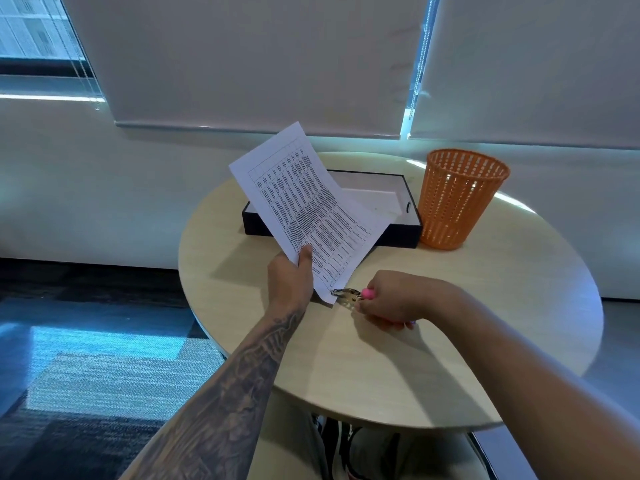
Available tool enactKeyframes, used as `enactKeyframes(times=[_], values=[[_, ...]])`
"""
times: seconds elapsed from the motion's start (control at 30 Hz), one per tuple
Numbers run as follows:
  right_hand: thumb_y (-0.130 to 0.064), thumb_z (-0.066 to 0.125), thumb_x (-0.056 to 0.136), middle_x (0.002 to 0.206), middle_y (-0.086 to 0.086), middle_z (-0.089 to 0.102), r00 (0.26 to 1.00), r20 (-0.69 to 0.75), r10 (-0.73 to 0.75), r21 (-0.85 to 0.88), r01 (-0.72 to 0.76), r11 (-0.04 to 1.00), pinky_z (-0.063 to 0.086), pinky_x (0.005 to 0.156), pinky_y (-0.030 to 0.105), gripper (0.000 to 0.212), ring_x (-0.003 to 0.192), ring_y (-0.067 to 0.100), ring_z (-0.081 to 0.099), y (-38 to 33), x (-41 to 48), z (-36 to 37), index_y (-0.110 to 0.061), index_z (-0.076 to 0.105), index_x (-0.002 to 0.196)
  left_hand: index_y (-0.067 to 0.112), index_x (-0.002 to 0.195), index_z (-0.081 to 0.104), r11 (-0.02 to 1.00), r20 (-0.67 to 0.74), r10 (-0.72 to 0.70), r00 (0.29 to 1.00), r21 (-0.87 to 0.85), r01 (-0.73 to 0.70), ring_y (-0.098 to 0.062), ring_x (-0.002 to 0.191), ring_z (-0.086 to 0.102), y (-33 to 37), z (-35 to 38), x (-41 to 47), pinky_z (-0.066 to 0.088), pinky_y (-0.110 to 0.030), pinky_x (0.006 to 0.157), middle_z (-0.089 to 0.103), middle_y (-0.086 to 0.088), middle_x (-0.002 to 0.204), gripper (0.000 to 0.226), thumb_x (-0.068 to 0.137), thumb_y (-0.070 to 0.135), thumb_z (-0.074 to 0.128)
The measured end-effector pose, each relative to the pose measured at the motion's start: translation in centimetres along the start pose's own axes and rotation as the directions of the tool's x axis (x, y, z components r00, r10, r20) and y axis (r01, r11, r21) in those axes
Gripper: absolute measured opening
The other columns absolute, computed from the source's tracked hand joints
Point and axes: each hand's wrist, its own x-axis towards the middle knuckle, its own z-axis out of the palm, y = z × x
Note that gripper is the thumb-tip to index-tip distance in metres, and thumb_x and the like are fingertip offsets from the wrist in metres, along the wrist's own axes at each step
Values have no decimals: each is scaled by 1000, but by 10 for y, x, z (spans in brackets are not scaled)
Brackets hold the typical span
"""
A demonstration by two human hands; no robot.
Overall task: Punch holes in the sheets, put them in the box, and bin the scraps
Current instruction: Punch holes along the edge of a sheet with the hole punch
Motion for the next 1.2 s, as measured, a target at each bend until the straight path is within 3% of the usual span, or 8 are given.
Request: enactKeyframes(times=[0.17, 0.33, 0.57, 0.77, 0.93, 1.1, 1.2], values=[[-32, 46, 98, 60, 11, 67, 1000, 0, 13, 45, -13, 999, 44, 43, 18, 40, 44, 23, 56, 3, -1, 0, -8, 64, 73, 11, 103, 67, 1000, -4, 11, 1000, -21, -11, -3, 74, 66, 1, 0, 0, 46, -9, 49, 68, 9, 83, 19, 99, 28, 61], [-34, 54, 99, 66, 14, 70, 998, 47, 29, 243, -40, 969, 54, 53, 31, 36, 46, 25, 60, 16, -11, -8, -5, 61, 78, 13, 101, 66, 998, -33, 45, 998, -50, -47, -1, 74, 64, 1, -1, 0, 48, -8, 52, 67, 12, 83, 15, 98, 27, 62], [-43, 51, 103, 77, 16, 70, 997, -29, 65, 526, -41, 849, 53, 58, 34, 47, 63, 28, 66, 51, -24, -15, 2, 65, 97, 16, 101, 68, 993, -60, 34, 998, -111, -40, -14, 81, 69, -2, -2, 3, 58, -30, 70, 71, 4, 89, 13, 96, 27, 65], [-41, 54, 102, 92, 14, 72, 998, -57, -29, 609, 58, 791, 53, 68, 33, 42, 76, 22, 67, 62, -25, -12, -2, 68, 107, 17, 96, 69, 980, -25, -38, 999, -198, 33, -22, 86, 71, -2, -2, 5, 59, -36, 74, 73, 1, 90, 12, 92, 29, 70], [-41, 55, 101, 96, 15, 77, 994, -98, -51, 636, 102, 765, 53, 75, 37, 41, 79, 21, 71, 63, -23, -11, -3, 66, 108, 23, 94, 71, 958, 40, -75, 996, -274, 84, -17, 88, 74, -1, -6, 3, 61, -34, 75, 76, 4, 93, 10, 89, 31, 74], [-41, 54, 102, 86, 19, 71, 994, -90, -60, 653, 104, 750, 55, 68, 38, 43, 71, 28, 68, 64, -23, -10, 1, 63, 106, 19, 102, 72, 950, 60, -68, 996, -300, 83, -14, 90, 74, -2, -8, 2, 61, -36, 80, 77, 5, 95, 18, 87, 29, 75], [-43, 55, 101, 80, 17, 69, 996, -80, -40, 662, 83, 745, 54, 60, 35, 45, 64, 28, 65, 63, -21, -8, 0, 64, 98, 19, 95, 72, 951, 43, -76, 996, -296, 85, -18, 91, 74, -3, -8, 3, 60, -39, 82, 77, 5, 92, 13, 88, 29, 75]])
